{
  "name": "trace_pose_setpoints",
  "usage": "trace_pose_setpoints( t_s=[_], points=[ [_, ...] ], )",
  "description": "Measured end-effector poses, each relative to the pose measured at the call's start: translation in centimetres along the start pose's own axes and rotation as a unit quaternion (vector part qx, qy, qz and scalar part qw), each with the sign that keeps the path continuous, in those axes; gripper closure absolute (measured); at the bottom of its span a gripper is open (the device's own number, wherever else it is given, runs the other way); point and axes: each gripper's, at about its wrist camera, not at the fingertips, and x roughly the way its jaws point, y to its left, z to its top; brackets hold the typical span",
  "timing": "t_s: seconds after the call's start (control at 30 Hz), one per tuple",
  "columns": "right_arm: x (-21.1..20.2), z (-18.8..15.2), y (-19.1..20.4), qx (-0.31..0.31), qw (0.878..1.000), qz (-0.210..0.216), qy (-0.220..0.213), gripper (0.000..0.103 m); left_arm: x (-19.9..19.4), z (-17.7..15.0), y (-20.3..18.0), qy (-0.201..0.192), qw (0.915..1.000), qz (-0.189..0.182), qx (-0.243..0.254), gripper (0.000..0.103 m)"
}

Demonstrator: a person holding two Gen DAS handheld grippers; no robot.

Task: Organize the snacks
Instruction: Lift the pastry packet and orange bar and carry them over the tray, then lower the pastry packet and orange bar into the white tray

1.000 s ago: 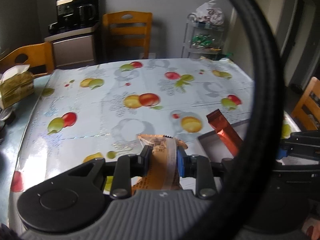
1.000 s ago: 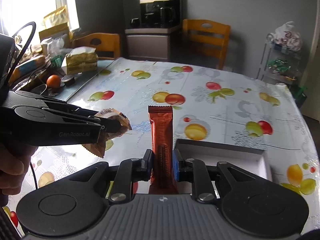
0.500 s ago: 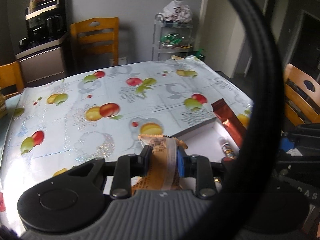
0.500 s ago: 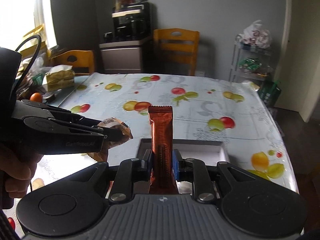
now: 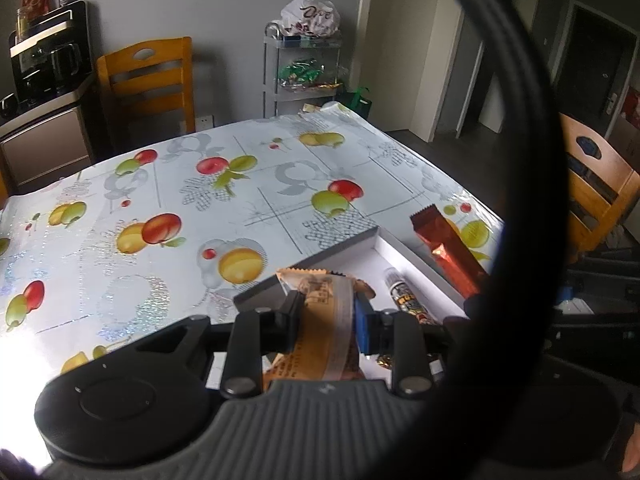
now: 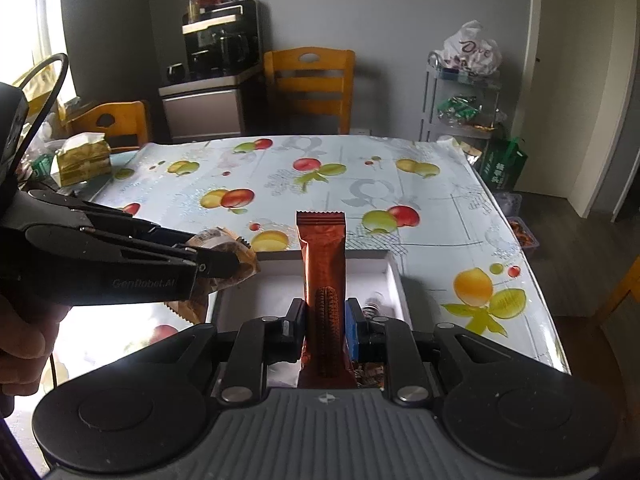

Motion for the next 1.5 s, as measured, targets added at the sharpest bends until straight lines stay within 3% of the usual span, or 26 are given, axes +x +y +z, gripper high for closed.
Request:
trace_pose_setpoints(
  t_s=[1.5],
  points=[
    [4.5, -2.3, -2.1, -0.005, 0.998, 0.004, 0.067, 0.081, 5.4, -1.7, -2.3, 0.054, 0.9979, -0.01, 0.034, 0.079]
  ],
)
